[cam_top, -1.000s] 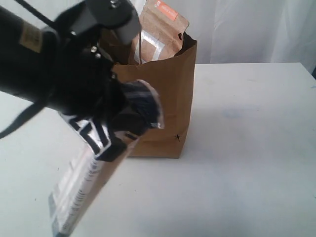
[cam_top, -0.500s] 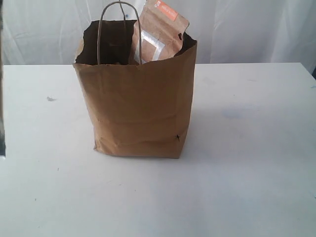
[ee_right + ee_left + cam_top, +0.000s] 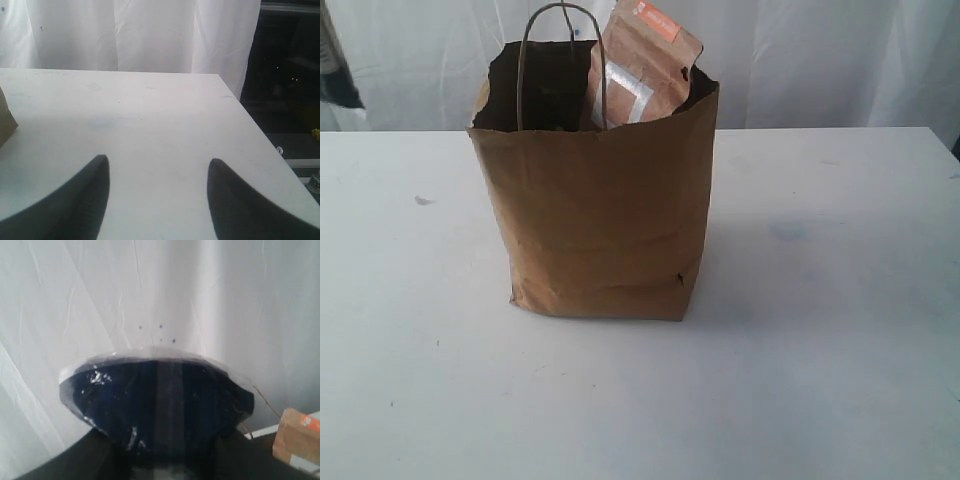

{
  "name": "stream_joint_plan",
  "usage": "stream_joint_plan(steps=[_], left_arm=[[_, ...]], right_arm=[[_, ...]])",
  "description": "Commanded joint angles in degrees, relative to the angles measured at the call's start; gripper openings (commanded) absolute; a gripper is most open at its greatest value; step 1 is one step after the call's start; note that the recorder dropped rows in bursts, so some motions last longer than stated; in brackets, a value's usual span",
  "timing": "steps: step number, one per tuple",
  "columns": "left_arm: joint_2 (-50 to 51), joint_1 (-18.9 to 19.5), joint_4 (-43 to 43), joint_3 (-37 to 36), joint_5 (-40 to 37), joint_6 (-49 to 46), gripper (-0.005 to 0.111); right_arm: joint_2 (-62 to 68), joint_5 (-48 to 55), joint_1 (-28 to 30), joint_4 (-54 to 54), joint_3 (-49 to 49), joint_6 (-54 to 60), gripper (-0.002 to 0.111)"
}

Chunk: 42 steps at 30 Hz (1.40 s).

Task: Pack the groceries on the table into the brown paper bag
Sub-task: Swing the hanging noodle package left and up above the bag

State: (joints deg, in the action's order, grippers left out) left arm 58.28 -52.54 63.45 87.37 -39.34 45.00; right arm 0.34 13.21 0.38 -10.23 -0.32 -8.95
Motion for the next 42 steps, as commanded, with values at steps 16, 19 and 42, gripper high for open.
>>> stream_joint_plan(steps=[16, 19, 42], left_arm=[[6.1, 17.9, -16.5, 5.9, 16.8, -7.7, 0.0], [6.1, 21.6, -26.6, 5.9, 16.9, -18.5, 0.0], [7.8, 42.1, -106.0, 5.9, -0.8, -85.9, 0.0]], right_arm=[[-0.3, -0.4, 0.2, -0.1, 0.3, -0.1, 0.054], [-0.3, -0.4, 0.2, -0.1, 0.3, -0.1, 0.054], [-0.3, -0.4, 0.2, -0.1, 0.3, -0.1, 0.054]])
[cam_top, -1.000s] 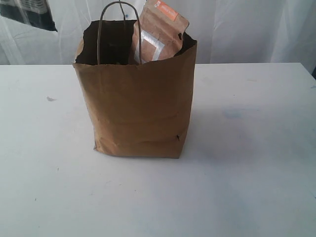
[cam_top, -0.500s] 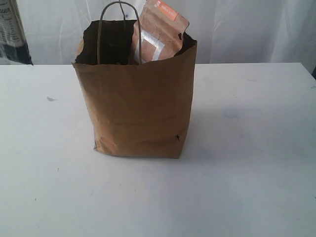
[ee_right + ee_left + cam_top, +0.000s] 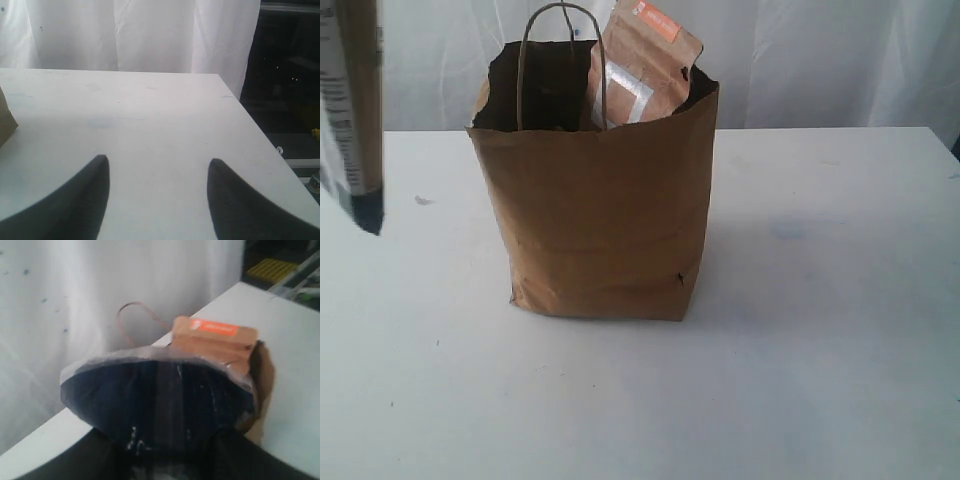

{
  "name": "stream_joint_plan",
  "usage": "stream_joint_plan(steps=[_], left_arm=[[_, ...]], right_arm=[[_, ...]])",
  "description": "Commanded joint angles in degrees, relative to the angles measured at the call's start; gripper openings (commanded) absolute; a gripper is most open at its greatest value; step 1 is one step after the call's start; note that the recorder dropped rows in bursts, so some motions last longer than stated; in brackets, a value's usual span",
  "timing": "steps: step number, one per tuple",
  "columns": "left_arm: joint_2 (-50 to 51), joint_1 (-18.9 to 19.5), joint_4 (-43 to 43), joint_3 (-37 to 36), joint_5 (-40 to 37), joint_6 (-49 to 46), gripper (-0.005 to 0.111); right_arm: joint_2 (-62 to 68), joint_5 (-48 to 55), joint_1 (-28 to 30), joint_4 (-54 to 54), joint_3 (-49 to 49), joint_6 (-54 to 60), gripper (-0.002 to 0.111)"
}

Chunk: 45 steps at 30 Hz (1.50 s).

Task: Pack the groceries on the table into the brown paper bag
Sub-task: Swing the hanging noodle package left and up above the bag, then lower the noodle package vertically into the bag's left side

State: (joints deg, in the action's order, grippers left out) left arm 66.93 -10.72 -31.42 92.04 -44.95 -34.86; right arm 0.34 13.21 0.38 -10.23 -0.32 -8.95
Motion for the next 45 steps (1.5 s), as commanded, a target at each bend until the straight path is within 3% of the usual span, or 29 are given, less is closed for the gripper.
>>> stream_joint_plan(steps=[1, 8, 16, 20, 28, 45], left_arm=[[-0.6, 0.3, -11.9, 1.2, 5.6, -6.0, 0.0], [2.7, 1.9, -17.8, 1.3, 7.6, -10.6, 0.0], [5.0, 10.9, -30.1, 1.3, 7.3, -17.8, 0.0], [5.4, 13.4, -35.9, 1.3, 7.6, -18.3, 0.0], [5.5, 13.5, -56.6, 1.3, 6.6, -35.8, 0.0], [9.2, 13.4, -60.1, 1.3, 3.7, -36.5, 0.0]], right_arm=[[-0.3, -0.4, 0.2, -0.1, 0.3, -0.1, 0.054], [-0.3, -0.4, 0.2, -0.1, 0.3, -0.1, 0.054], [-0.3, -0.4, 0.2, -0.1, 0.3, -0.1, 0.054], [-0.3, -0.4, 0.2, -0.1, 0.3, -1.3, 0.054], [-0.3, -0.4, 0.2, -0.1, 0.3, -1.4, 0.054], [-0.3, -0.4, 0.2, -0.1, 0.3, -1.5, 0.054]])
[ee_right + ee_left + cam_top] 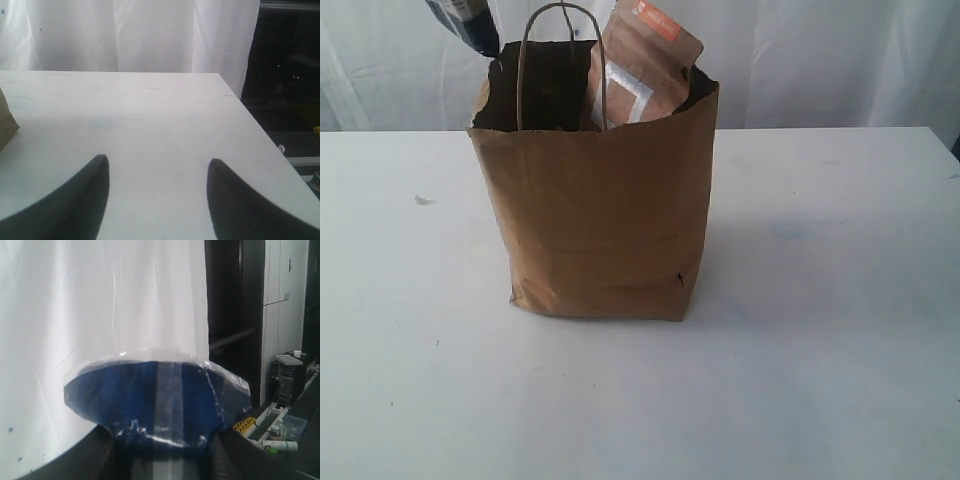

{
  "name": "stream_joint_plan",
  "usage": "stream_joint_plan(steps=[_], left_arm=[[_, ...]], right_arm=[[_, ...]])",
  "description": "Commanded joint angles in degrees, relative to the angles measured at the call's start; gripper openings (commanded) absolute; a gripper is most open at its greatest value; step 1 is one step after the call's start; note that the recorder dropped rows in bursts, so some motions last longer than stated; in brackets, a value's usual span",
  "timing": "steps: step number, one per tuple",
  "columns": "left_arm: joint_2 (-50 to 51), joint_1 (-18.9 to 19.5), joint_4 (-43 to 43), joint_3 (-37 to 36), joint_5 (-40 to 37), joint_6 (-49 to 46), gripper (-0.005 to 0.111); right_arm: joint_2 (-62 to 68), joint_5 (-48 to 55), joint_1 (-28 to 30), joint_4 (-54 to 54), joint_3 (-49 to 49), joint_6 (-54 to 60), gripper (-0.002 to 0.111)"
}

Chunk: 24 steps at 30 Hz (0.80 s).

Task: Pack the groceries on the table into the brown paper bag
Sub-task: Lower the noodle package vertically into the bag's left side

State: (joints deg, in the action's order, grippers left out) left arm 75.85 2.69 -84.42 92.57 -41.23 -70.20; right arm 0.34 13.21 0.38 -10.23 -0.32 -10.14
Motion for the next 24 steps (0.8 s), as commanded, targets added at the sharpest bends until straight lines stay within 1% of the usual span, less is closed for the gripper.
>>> stream_joint_plan(steps=[1, 7, 16, 18, 22, 24], left_arm=[[0.8, 0.0, -7.2, 0.8, -0.6, -1.7, 0.0], [2.5, 0.0, -8.1, 0.8, -1.3, -1.8, 0.0], [4.8, -0.1, -7.3, 0.8, -9.4, -3.3, 0.0], [5.0, -0.3, -5.8, 0.8, -10.8, -3.3, 0.0], [5.5, -2.9, 1.6, 0.8, -11.5, -3.3, 0.0], [6.0, -4.5, 3.5, 0.8, -12.2, -3.3, 0.0]], right_arm=[[-0.3, -0.4, 0.2, -0.1, 0.3, -0.3, 0.054], [-0.3, -0.4, 0.2, -0.1, 0.3, -0.3, 0.054], [-0.3, -0.4, 0.2, -0.1, 0.3, -0.3, 0.054], [-0.3, -0.4, 0.2, -0.1, 0.3, -0.3, 0.054], [-0.3, -0.4, 0.2, -0.1, 0.3, -0.3, 0.054], [-0.3, -0.4, 0.2, -0.1, 0.3, -0.3, 0.054]])
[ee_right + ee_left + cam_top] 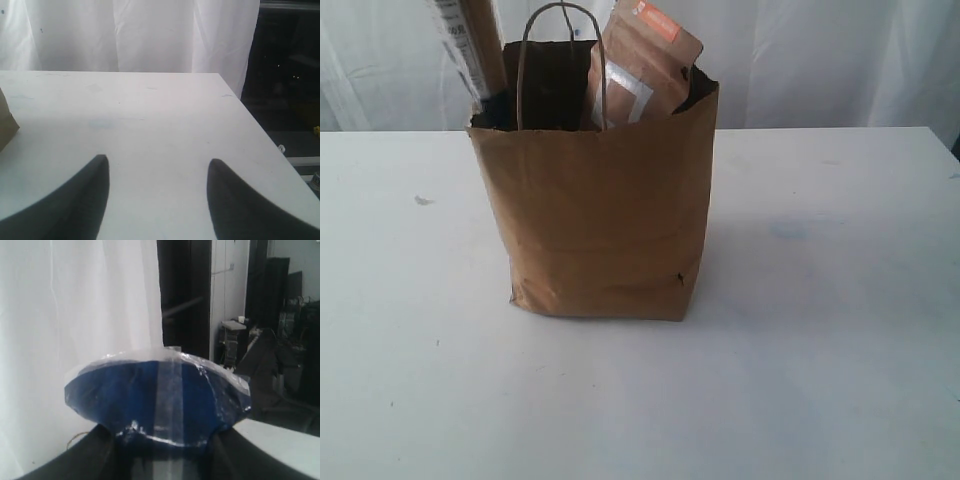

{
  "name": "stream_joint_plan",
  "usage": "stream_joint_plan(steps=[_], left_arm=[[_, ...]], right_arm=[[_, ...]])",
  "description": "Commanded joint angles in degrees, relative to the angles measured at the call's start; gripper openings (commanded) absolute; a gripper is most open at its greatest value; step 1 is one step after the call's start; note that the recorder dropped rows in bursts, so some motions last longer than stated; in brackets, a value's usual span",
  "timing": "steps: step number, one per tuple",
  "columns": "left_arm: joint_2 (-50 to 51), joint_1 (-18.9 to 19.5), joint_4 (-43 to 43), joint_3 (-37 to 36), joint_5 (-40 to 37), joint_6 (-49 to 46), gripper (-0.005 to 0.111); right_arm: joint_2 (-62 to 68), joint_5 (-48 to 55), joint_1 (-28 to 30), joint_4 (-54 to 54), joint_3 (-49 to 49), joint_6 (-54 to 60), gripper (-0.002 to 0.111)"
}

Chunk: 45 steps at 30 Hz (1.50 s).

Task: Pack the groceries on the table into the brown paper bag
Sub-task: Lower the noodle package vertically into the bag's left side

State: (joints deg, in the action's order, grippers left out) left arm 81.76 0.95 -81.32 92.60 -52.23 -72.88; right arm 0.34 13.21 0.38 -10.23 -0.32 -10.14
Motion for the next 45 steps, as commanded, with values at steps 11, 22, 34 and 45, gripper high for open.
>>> stream_joint_plan(steps=[11, 22, 34, 45], left_arm=[[1.9, -5.0, 7.3, 0.7, -1.2, -0.6, 0.0], [1.9, -5.0, 6.1, 0.7, -1.9, -0.1, 0.0], [3.8, -5.0, 6.1, 0.7, -2.6, -0.3, 0.0], [8.5, -5.0, 6.1, 0.7, -1.5, -0.6, 0.0]], right_arm=[[-0.3, -0.4, 0.2, -0.1, 0.3, -0.3, 0.054], [-0.3, -0.4, 0.2, -0.1, 0.3, -0.3, 0.054], [-0.3, -0.4, 0.2, -0.1, 0.3, -0.3, 0.054], [-0.3, -0.4, 0.2, -0.1, 0.3, -0.3, 0.054]])
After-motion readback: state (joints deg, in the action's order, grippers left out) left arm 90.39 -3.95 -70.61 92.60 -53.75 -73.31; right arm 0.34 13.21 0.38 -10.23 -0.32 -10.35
